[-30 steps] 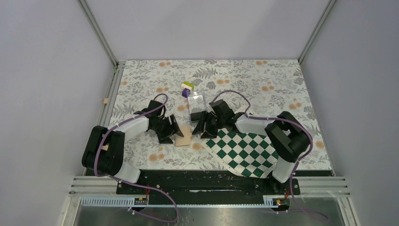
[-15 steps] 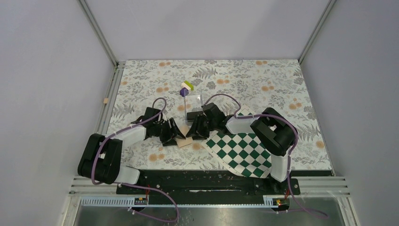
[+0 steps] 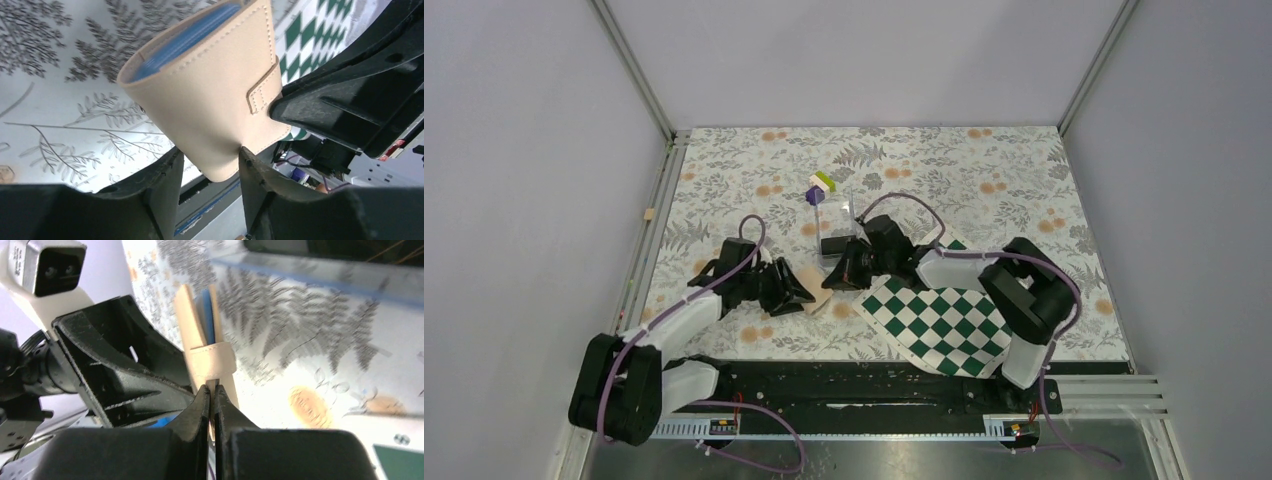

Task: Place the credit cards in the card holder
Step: Pick up the card holder from the center of the board, then open the card holder.

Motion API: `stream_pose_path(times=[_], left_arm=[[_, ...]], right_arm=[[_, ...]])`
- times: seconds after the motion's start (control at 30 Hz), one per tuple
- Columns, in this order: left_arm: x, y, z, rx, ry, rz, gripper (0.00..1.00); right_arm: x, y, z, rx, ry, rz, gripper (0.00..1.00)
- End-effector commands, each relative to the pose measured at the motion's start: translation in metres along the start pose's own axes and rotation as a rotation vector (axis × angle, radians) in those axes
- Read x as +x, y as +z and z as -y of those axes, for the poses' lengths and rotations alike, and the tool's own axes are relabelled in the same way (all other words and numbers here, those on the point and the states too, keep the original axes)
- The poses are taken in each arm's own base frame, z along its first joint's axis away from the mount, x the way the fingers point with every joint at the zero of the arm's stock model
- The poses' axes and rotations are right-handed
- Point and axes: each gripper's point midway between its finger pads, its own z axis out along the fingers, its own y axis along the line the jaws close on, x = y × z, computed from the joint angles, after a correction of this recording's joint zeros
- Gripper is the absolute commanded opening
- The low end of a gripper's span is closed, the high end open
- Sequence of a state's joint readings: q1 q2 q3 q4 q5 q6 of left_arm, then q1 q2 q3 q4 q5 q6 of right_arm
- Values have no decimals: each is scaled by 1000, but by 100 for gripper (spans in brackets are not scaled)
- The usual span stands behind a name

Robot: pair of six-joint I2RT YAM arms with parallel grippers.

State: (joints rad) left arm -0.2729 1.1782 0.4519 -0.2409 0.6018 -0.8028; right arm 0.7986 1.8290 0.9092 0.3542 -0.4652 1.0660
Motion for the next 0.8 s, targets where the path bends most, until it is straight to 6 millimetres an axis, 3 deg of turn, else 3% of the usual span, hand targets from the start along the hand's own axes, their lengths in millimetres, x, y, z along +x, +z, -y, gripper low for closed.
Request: stream_pose_path(times=[0.0,0.17,0.23,0.4,0.57,0.77], left_arm=[[-13,-26,32,53,122,100,50],[-10,-64,55,37,276,193,78],[-4,-79,70,41,373,225,84],[4,-100,100,126,451,269,90],[14,-87,131,338,313,185,89],[15,-90,166,581,216,179,88]], right_arm=[[8,-39,-48,-61,-171,9,0],[7,-84,-55,35,-263,65,0],[9,-99,-60,45,-290,78,0],[14,-133,-69,42,-328,136,0],[16,-162,-88,-30,-297,217,0],[16,-185,-106,-89,-265,282,0]])
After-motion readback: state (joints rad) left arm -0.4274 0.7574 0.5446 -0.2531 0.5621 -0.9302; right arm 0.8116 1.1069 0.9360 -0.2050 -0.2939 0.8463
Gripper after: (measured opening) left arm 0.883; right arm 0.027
